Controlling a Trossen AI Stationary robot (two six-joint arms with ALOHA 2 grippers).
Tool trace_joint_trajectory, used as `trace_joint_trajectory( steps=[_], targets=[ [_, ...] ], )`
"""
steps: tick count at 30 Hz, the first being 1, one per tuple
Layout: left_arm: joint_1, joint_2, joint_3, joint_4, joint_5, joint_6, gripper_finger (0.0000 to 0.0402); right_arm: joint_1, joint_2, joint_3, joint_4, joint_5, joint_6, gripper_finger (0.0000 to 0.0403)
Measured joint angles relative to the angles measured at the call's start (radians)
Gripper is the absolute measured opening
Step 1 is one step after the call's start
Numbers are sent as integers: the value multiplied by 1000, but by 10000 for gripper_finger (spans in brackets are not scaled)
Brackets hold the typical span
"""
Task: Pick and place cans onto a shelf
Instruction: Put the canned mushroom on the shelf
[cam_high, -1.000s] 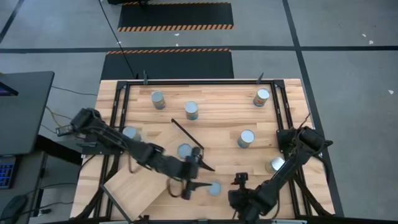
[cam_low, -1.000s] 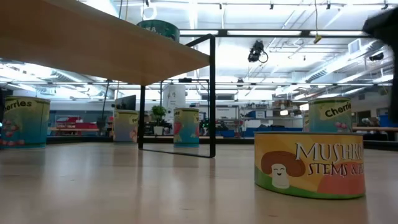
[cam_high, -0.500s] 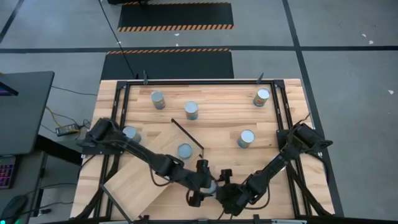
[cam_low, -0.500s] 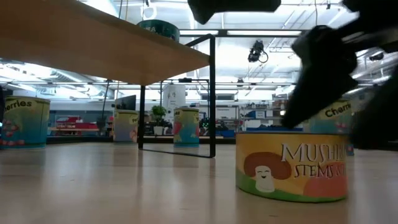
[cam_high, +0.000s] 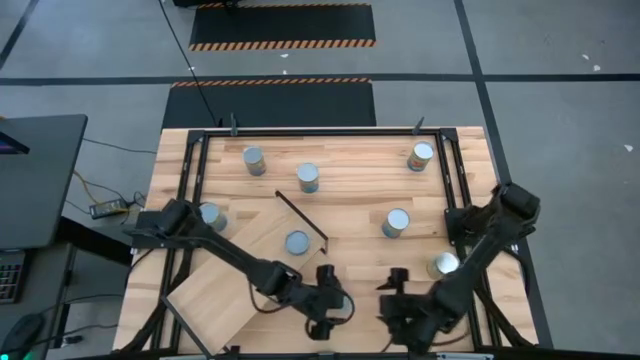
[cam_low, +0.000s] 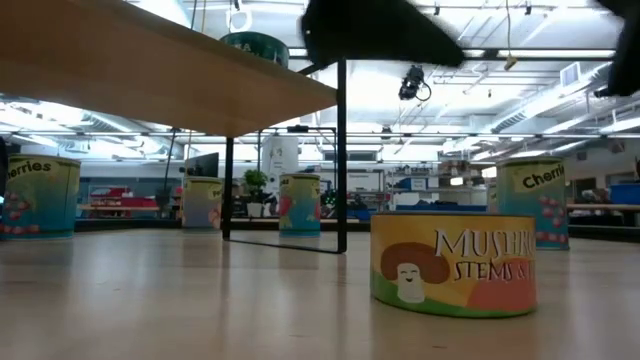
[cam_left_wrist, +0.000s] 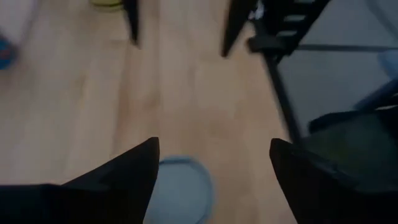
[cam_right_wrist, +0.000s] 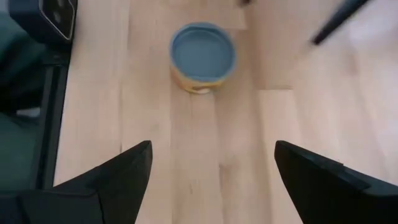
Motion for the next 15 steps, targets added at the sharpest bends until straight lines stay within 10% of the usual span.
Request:
trace_joint_trajectory(
  steps=[15],
  targets=[
    [34, 131, 78, -89, -57, -33, 314, 69, -47, -5, -40, 135, 61, 345]
  ],
)
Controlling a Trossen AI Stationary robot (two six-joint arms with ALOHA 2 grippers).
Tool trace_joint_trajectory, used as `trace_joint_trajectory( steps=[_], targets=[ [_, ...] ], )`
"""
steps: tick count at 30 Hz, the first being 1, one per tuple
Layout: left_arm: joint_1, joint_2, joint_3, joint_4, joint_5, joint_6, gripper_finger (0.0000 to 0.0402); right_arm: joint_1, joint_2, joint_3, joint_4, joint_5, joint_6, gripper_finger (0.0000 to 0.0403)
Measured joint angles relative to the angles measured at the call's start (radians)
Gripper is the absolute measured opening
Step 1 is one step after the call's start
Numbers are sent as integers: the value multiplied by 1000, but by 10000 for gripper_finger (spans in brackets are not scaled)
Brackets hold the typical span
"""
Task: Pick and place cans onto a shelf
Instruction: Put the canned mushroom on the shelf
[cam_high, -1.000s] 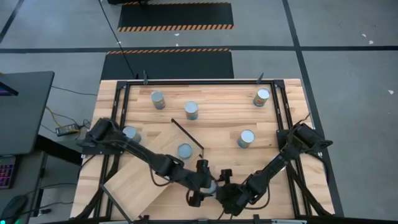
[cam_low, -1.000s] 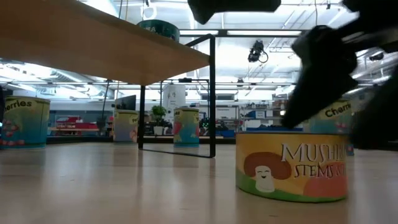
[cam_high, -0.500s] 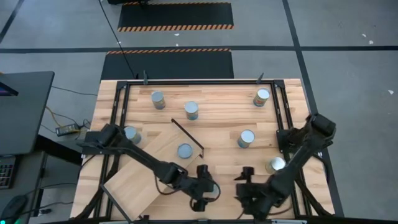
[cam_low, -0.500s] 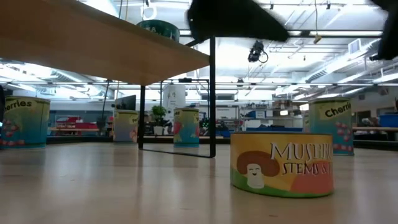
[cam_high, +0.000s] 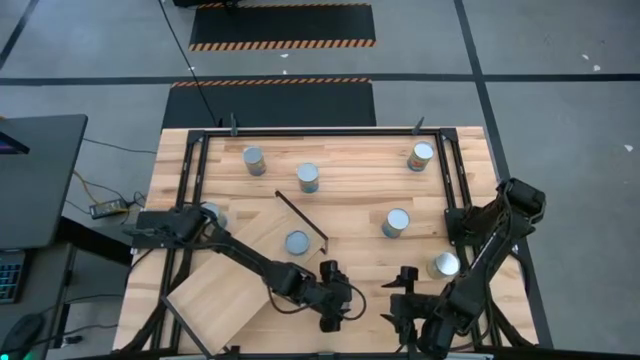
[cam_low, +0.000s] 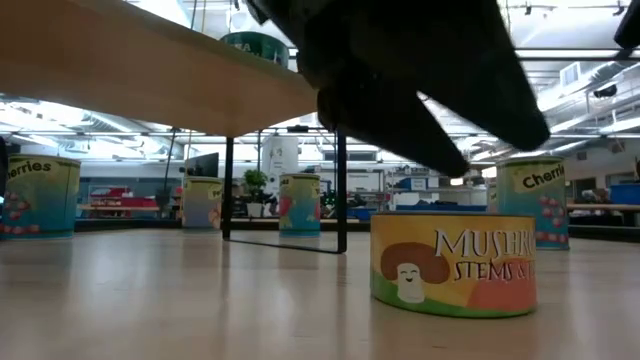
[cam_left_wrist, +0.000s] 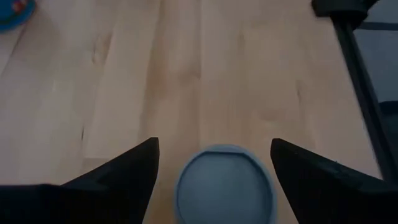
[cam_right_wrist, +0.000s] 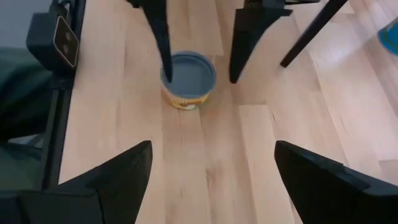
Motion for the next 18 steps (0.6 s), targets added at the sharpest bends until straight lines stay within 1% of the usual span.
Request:
trace_joint_trajectory(
  steps=[5, 10, 18],
  targets=[
    [-20, 3, 0, -14, -11, 12, 314, -5, -2, 0, 9, 8, -9, 345],
    [-35, 23, -1, -18, -64, 16, 314, -5, -2, 0, 9, 7, -5, 345],
    [-34, 48, 0, -6, -37, 16, 314, -5, -2, 0, 10, 3, -11, 345]
  ],
)
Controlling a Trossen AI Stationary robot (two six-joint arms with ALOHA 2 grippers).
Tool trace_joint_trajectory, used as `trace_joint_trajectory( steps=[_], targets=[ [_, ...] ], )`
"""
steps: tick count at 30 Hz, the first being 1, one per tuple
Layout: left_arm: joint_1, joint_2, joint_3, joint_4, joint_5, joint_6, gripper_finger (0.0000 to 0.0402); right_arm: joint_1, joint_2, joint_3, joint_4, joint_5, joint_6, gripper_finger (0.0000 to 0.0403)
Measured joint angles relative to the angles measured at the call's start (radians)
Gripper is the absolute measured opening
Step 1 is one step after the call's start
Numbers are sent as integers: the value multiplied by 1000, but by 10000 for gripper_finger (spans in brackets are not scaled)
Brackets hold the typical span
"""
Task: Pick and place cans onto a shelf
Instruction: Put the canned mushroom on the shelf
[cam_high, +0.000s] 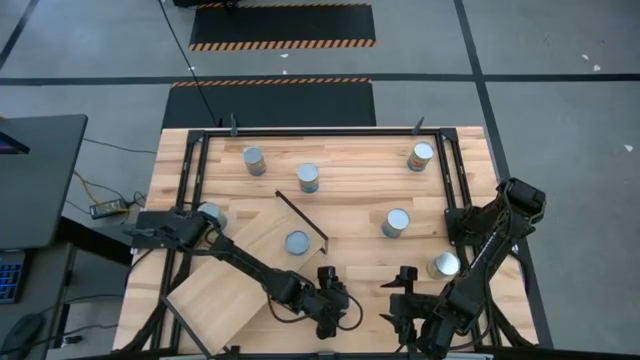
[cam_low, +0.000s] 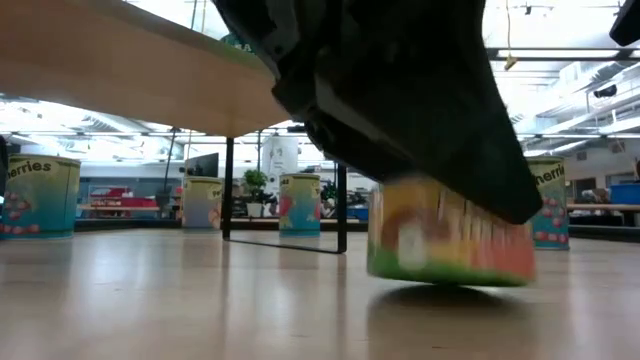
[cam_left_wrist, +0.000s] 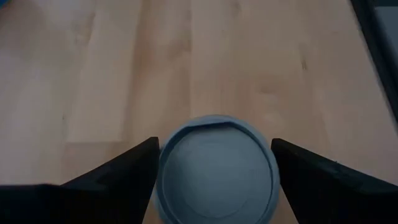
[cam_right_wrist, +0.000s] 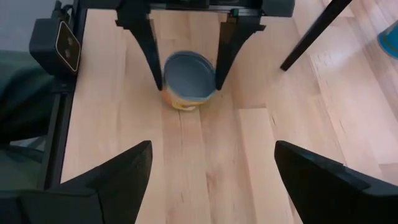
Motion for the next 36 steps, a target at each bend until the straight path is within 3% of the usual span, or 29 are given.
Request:
trace_joint_trajectory(
  steps=[12, 19, 30, 36],
  targets=[
    [3, 6, 0, 15, -18, 4, 314, 0, 0, 0, 0, 0, -2, 346],
    [2, 6, 8, 29, 63, -37, 315, 0, 0, 0, 0, 0, -4, 346],
    [6, 3, 9, 32, 67, -21, 304, 0, 0, 0, 0, 0, -4, 346],
    [6, -57, 10, 19, 102, 1, 310, 0, 0, 0, 0, -1, -4, 346]
  ],
)
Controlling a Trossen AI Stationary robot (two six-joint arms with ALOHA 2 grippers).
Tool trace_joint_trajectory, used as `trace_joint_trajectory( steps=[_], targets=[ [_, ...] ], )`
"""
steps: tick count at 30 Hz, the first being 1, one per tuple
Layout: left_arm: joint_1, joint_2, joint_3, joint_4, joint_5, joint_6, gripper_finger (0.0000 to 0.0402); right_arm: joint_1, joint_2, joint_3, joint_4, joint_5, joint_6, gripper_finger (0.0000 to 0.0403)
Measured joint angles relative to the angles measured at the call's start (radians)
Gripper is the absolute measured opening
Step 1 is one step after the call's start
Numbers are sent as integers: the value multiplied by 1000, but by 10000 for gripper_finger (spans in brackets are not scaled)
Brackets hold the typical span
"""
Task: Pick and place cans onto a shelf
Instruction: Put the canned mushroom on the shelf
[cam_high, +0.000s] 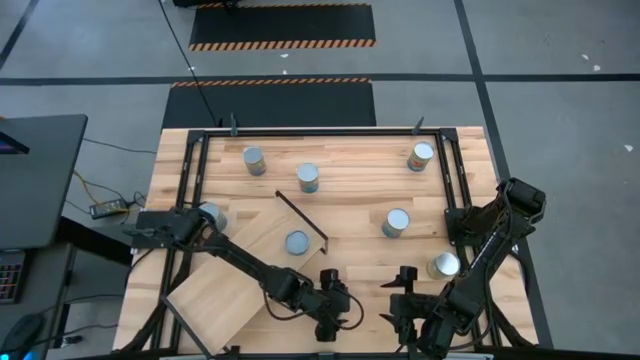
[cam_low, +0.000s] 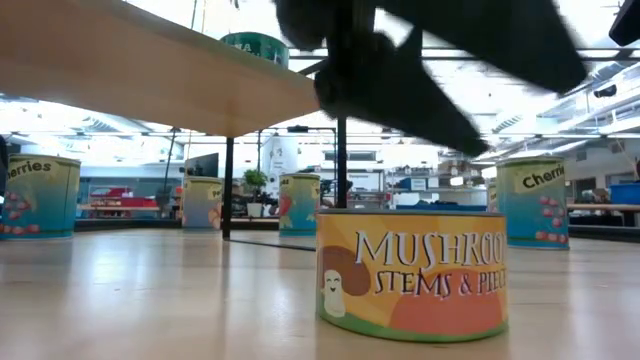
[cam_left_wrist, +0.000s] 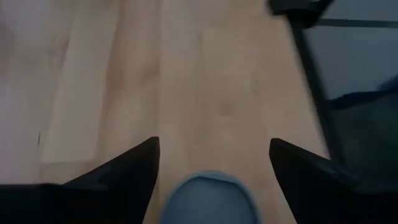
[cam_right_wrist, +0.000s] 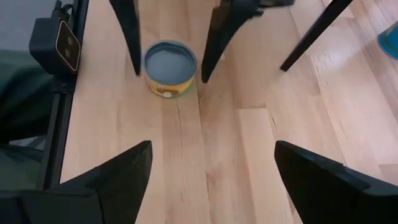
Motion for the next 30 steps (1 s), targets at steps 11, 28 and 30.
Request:
trace_joint_trajectory(
  steps=[11, 28, 30],
  targets=[
    [13, -27, 0, -34, 81, 109, 314, -6, 0, 0, 2, 5, -4, 346],
    [8, -4, 0, -68, 36, 3, 287, -9, 0, 0, 16, 6, -22, 346],
    [5, -4, 0, -59, 34, 28, 260, -9, 0, 0, 16, 6, -22, 346]
  ],
)
